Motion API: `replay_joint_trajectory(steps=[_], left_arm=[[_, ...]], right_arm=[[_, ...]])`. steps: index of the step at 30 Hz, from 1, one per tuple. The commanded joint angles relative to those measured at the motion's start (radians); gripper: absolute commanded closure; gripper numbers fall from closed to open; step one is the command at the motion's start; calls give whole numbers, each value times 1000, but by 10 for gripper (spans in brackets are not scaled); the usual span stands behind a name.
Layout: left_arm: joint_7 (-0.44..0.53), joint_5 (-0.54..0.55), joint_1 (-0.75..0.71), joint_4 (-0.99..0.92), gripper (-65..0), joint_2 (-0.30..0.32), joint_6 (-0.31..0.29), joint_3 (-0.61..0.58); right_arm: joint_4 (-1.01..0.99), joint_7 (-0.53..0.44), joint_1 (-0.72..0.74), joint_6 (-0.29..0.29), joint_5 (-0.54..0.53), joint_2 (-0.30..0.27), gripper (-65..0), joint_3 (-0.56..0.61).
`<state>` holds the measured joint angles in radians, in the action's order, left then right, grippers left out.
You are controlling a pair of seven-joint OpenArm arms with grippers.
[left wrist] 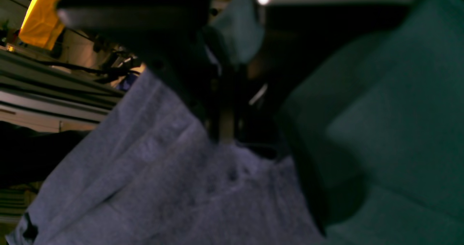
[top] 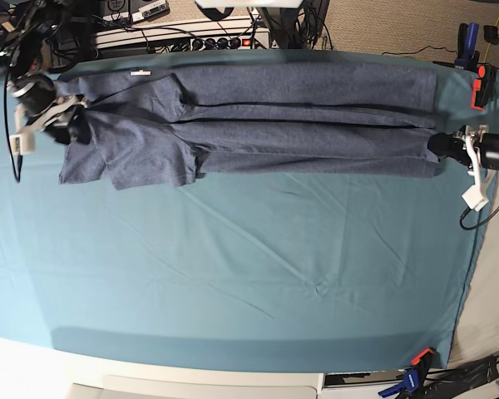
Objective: Fold the T-shirt properly
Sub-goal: 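Lower the folded hem and press it along the collar edge with both grippers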
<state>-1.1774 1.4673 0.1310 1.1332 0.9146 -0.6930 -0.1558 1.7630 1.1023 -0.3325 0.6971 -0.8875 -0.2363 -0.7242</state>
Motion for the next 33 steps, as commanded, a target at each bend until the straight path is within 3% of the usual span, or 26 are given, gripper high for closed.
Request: replay_joint_trajectory(steps=[1,5,16,21,28,33], left_arm=[[7,16,19,11,0,30,-5,11],[8,16,19,11,0,30,-5,11],[7,16,19,11,0,30,-5,11],[7,16,19,11,0,30,-5,11],[7,16,19,11,0,31,-5,11],[6,16,19,11,0,31,-5,11]], right_arm=[[-4,-14,3,1,-33,-8,-310,-8],[-65,18,3,1,-89,7,-310,16],[-76,24,14,1,-33,7,-309,219],[-76,39,14,1,-27,6,-180,221],[-76,66,14,1,-28,0,-53,172],[-76,74,14,1,-28,-70,-43,162]])
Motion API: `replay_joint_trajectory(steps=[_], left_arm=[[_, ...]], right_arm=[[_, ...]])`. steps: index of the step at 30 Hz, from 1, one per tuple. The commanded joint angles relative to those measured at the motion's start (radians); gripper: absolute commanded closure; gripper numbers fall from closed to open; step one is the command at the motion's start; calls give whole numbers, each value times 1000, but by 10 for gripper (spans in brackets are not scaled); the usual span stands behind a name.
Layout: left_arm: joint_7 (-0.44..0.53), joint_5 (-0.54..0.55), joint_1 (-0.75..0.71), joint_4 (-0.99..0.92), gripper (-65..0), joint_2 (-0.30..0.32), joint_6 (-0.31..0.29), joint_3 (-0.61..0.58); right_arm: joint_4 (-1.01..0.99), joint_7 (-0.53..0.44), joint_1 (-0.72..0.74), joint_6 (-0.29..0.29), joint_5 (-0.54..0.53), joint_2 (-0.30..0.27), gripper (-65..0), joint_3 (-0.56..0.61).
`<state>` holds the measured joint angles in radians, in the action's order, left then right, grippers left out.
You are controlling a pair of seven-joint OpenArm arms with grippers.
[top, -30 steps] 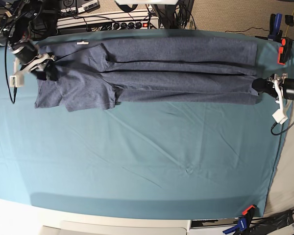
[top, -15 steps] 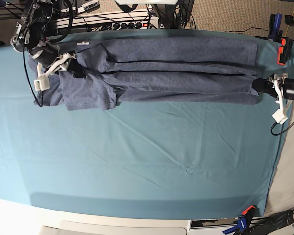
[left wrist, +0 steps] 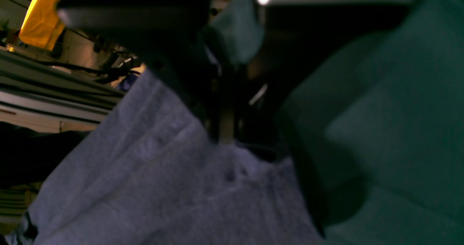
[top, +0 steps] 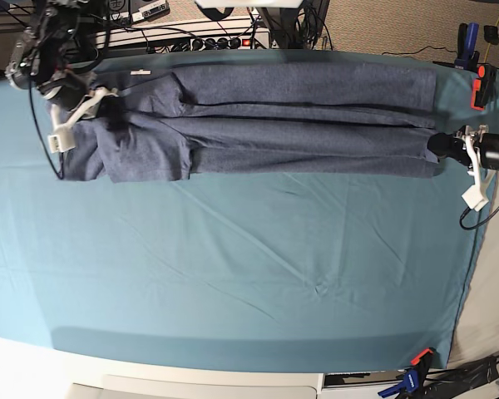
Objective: Fold the T-shirt properly
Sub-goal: 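Lower the folded hem and press it along the collar edge with both grippers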
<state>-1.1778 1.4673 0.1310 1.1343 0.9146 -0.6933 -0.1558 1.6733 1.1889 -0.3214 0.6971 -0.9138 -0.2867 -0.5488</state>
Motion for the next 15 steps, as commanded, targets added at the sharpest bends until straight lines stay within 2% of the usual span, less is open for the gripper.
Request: replay_joint_trajectory(steps=[1,6,10,15], left_arm=[[6,16,19,10,0,31,-5,11],[3,16,19,10,0,31,-5,11],[-4,16,18,10,0,34,-5,11],[-11,16,16,30,0,53,-5,11]], right_arm=[[13,-11,3,1,-2,-37,-43,-14],[13,19,3,1,-3,-96,-42,-13],[13,40,3,1,-12,-101,-13,-13],[13,49,3,1,-18,-101,-13,-13]])
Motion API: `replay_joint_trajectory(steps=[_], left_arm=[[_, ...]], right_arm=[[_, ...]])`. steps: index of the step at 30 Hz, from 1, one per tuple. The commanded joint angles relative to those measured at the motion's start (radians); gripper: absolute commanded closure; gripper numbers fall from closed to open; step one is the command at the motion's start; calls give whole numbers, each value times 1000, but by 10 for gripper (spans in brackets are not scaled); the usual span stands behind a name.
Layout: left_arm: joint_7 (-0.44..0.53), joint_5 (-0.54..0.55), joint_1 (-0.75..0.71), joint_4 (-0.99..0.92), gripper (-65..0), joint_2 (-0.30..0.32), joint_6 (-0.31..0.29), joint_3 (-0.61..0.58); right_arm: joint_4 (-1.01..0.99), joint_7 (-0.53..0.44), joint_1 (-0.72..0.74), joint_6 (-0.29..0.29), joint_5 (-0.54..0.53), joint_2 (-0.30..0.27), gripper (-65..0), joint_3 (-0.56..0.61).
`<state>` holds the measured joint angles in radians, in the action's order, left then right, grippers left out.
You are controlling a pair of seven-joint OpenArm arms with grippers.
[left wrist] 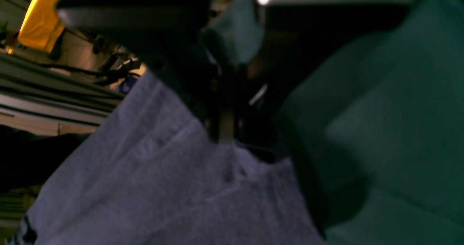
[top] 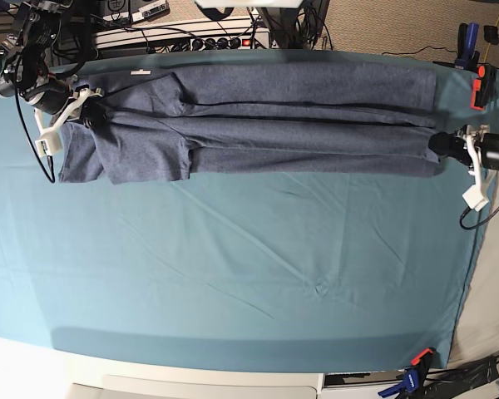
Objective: Fold the T-shirt properly
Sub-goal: 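Lower the folded hem and press it along the collar edge with both grippers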
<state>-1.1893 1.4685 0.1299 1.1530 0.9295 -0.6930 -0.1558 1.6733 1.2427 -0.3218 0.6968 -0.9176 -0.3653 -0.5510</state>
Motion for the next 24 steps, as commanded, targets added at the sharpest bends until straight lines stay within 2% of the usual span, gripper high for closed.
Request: replay_joint_trajectory(steps=[1,7,16,24], left_arm=[[0,15,17,21,0,45,-5,11],[0,15,16,91,0,80,-5,11],[0,15,-53,138,0,79,-5,11],[0,15,-100,156,0,79,-5,11]], right_arm=[[14,-1,3,1,-17,-23,-12,-11],[15,26,3,1,-67,-22,0,-11],[26,41,-26,1,-90,-23,0,-12],[138,45,-90,1,-87,-23,0,-12]])
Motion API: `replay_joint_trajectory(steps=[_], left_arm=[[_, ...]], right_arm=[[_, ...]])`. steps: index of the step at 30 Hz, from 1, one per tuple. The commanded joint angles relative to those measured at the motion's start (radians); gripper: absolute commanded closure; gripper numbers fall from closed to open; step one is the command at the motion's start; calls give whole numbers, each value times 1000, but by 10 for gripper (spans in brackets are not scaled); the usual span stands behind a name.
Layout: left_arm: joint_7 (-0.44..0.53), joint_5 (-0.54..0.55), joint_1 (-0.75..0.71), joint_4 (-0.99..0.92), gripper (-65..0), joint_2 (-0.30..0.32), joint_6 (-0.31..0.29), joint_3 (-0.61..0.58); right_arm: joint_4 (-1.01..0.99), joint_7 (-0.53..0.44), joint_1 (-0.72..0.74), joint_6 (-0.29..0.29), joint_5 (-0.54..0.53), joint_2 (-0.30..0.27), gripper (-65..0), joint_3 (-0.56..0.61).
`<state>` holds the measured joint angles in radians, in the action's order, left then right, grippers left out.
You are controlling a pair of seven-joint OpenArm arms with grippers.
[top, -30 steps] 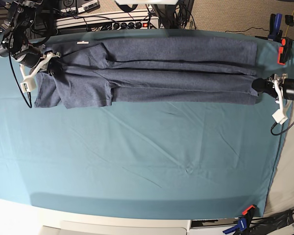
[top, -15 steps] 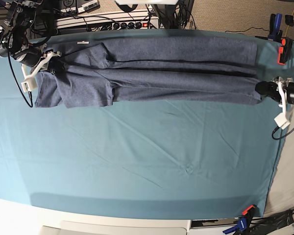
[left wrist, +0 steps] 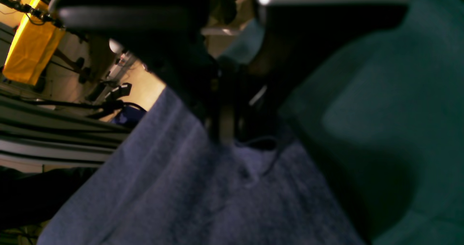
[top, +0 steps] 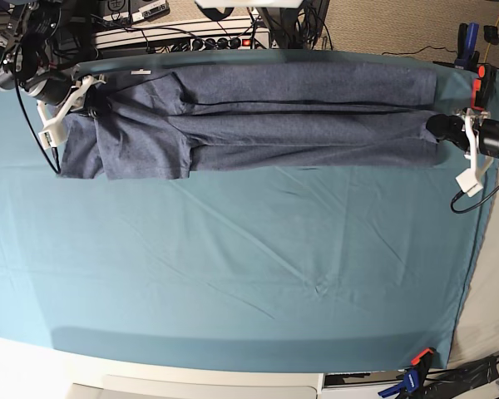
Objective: Fold the T-shirt properly
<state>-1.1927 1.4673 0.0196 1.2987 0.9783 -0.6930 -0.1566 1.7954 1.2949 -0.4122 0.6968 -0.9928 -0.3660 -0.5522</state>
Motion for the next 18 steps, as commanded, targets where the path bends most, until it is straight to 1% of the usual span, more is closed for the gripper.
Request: replay_joint_trajectory(steps=[1,8,18], left_arm=[[3,16,10,10,0,31,-5,11],[3,16,-14,24,0,31,-5,11],[3,16,-36,58,0,37,-5,11]], right_arm=[[27,-7,-8,1,-12,-22,0,-11],[40,-2,-37,1,4,-22,0,-13],[40,-4,-37,1,81,-23,0,-13]])
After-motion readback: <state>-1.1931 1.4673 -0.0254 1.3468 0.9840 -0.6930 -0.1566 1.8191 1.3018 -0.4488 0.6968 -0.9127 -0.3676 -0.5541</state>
